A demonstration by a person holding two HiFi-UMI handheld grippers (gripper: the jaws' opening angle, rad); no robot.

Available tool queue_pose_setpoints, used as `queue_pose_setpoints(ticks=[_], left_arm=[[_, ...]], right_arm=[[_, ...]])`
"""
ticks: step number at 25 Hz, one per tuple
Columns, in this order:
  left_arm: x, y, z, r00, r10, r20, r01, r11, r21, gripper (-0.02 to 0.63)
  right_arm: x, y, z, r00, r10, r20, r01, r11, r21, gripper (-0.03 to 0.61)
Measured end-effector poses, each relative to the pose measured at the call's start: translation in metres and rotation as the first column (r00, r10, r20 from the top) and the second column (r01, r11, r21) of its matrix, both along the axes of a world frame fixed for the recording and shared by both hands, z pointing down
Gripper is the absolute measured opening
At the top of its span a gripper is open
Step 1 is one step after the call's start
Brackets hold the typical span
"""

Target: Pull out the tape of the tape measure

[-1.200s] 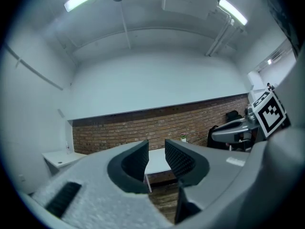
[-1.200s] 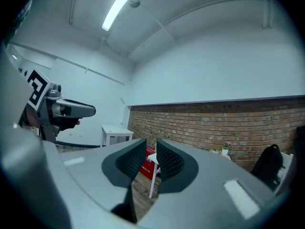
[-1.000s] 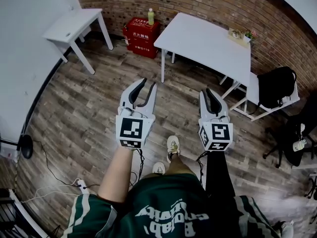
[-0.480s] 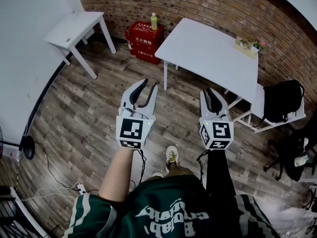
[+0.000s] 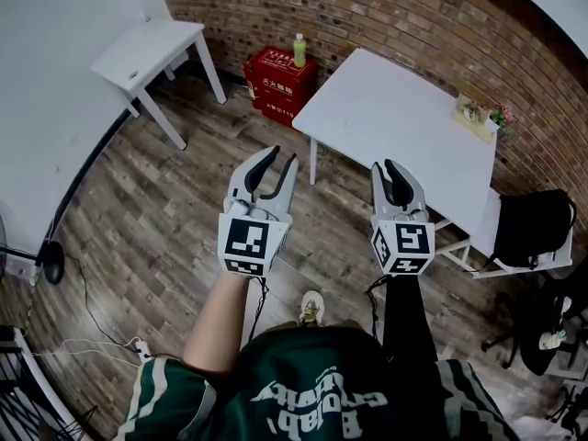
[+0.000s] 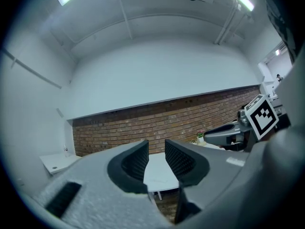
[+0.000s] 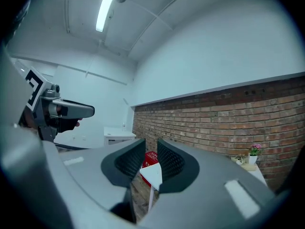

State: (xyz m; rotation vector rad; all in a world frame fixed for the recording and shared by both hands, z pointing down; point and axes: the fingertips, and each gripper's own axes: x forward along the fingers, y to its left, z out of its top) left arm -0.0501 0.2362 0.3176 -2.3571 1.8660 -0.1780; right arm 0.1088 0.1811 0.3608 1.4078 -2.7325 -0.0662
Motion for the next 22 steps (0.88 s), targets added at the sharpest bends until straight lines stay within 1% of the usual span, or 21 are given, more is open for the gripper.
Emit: queue_pose_setpoints(ticks=[4,11,16,22], left_arm=[[0.004,-0.022,0.002,1.0,-0.009,0.004,0.009,1.0,0.0,0.112],[0.012,-0.048,0.009,1.0,-0.005,0.019,0.005,1.0,-0.013,0.115],[0.007,-0.073,0.011,1.0,0.006,0.029,-0.006,1.0,-0.022,0.117],[-0.006,-0.117,0.013,0.999,0.038,0.025,-0.037,0.999,-0.009,0.118]], right_arm=[[0.001,-0.025,0.003,1.0,-0.016,0.011,0.016,1.0,-0.001,0.097],[0.009,-0.053,0.009,1.0,-0.014,0.026,0.015,1.0,-0.012,0.104],[0.003,-0.075,0.008,1.0,-0.017,0.021,0.017,1.0,-0.013,0.109],[-0.013,-0.111,0.007,1.0,-0.008,0.016,0.008,1.0,0.004,0.117]])
